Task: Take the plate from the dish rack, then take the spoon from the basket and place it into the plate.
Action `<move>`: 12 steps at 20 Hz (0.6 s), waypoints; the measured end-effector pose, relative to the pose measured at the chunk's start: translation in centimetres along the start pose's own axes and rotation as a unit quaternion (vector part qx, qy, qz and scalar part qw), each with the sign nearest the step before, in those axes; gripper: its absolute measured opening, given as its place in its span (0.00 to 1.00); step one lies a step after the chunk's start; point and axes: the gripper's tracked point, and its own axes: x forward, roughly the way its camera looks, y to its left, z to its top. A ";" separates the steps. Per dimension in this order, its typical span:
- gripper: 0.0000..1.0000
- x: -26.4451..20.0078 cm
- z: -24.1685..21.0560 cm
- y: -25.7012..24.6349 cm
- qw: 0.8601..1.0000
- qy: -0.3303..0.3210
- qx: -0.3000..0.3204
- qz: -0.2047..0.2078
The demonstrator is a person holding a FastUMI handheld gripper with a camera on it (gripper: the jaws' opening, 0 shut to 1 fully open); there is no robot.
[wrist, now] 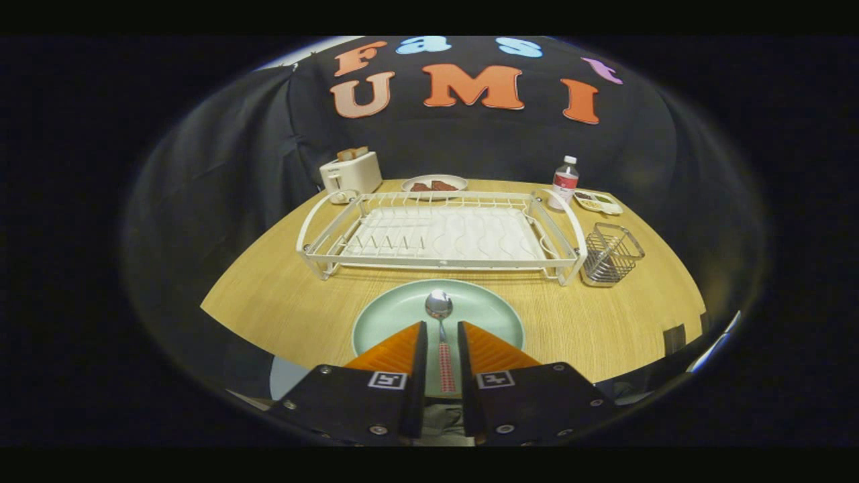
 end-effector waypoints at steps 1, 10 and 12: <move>0.45 0.2 0.0 -0.4 1.000 0.002 0.006 -0.004; 0.99 -1.3 5.0 -5.3 0.997 -0.051 0.004 -0.057; 0.99 -1.6 6.5 -6.5 0.996 -0.064 0.004 -0.064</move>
